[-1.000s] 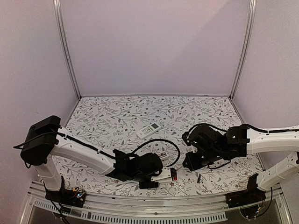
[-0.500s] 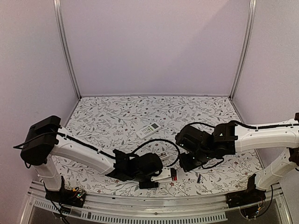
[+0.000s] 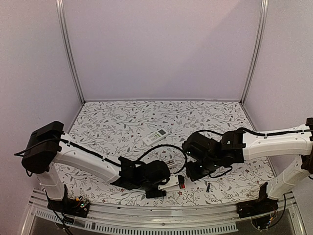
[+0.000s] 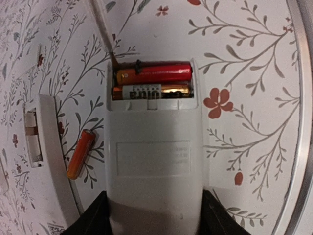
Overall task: Unload the batteries from the remote control
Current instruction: Remove the battery from the remote control without the battery cover.
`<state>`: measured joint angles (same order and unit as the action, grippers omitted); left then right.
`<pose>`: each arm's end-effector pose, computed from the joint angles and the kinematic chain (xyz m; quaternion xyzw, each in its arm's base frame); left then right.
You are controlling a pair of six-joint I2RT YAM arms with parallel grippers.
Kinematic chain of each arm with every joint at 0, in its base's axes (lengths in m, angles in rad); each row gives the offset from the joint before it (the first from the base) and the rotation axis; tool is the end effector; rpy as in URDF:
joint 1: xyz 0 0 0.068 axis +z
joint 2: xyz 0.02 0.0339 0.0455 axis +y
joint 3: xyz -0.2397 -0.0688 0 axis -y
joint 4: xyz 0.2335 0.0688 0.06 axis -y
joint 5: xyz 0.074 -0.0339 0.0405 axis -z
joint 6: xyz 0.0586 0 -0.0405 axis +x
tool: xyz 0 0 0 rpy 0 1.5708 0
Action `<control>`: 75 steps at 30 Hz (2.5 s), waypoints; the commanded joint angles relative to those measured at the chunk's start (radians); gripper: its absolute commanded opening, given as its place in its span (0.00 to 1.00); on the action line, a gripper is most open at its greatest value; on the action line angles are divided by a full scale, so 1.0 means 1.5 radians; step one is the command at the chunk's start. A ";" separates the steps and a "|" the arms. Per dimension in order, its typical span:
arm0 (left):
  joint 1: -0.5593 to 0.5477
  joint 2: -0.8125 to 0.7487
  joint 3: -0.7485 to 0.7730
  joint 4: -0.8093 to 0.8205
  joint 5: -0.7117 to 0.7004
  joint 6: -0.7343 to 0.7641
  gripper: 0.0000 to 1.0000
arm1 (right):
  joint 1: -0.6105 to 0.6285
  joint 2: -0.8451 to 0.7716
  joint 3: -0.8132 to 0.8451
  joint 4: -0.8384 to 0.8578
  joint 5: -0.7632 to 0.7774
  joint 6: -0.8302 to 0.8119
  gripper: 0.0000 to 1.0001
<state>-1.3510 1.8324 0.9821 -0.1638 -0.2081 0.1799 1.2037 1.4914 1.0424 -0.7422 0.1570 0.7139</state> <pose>0.0882 -0.3395 0.0977 0.6420 0.7093 -0.0678 0.2829 0.1113 0.2639 0.1827 -0.2230 0.9534 0.1097 0.1711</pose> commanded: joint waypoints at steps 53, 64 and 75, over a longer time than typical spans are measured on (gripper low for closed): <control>0.010 0.113 0.018 -0.079 0.063 0.026 0.29 | -0.291 -0.288 -0.297 0.228 -0.563 -0.019 0.00; 0.023 0.132 0.038 -0.108 0.115 0.020 0.29 | -0.292 -0.312 -0.278 0.223 -0.581 -0.040 0.00; 0.026 0.131 0.039 -0.108 0.103 0.019 0.29 | -0.291 -0.299 -0.224 0.068 -0.413 -0.075 0.00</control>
<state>-1.3190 1.9327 1.0962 -0.1711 -0.0521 0.2058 0.7650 1.0317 0.6365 -0.4927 -0.6155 0.6487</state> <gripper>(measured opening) 0.541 0.092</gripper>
